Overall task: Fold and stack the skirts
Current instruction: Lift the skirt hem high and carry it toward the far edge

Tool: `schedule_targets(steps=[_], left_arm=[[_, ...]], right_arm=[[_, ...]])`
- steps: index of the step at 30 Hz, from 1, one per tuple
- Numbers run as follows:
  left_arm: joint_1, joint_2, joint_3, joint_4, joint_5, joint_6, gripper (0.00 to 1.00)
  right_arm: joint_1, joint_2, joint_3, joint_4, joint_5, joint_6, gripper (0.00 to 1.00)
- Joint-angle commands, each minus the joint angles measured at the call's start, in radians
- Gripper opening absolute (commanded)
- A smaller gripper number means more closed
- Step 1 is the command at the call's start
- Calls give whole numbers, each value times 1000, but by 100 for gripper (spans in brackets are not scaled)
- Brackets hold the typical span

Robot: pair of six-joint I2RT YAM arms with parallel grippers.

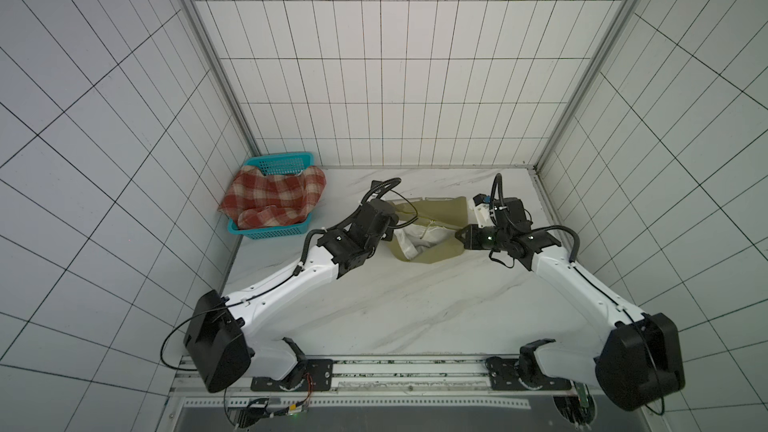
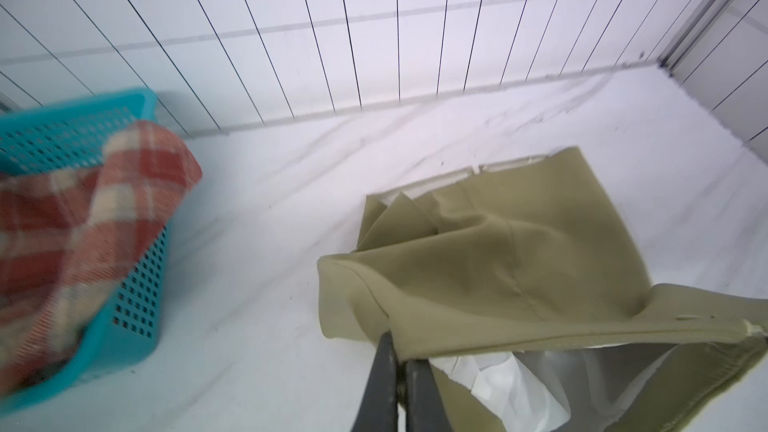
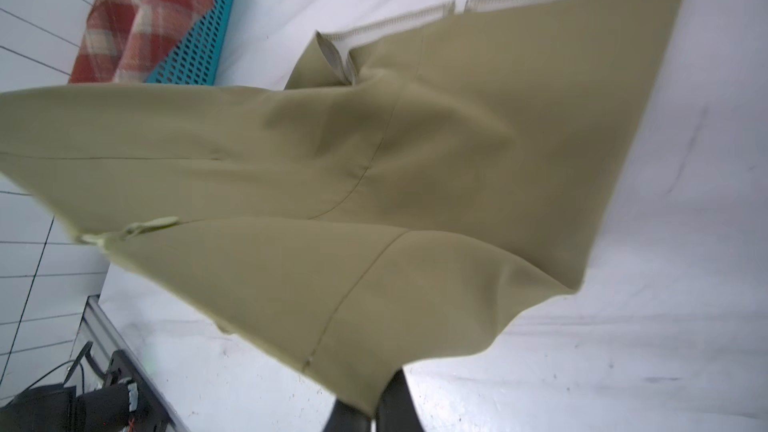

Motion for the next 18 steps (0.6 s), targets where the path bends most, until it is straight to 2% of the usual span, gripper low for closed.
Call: schedule_targets(steps=[1,6,12,18], left_arm=[[48,-49,99,-107,-78,72,0],[93,-117,199,-210,-2,63,0],[102,-184,319,-361,22,58,0],[141,-173,402,-399,37,77,0]], right_arm=[[-12,-83,166,-86,123,-38,0],[-12,-187,211,-152,142,-15,0],[-10,-295,281,-228,142,-9,0],[-11,-242,369,-247,162,-30,0]])
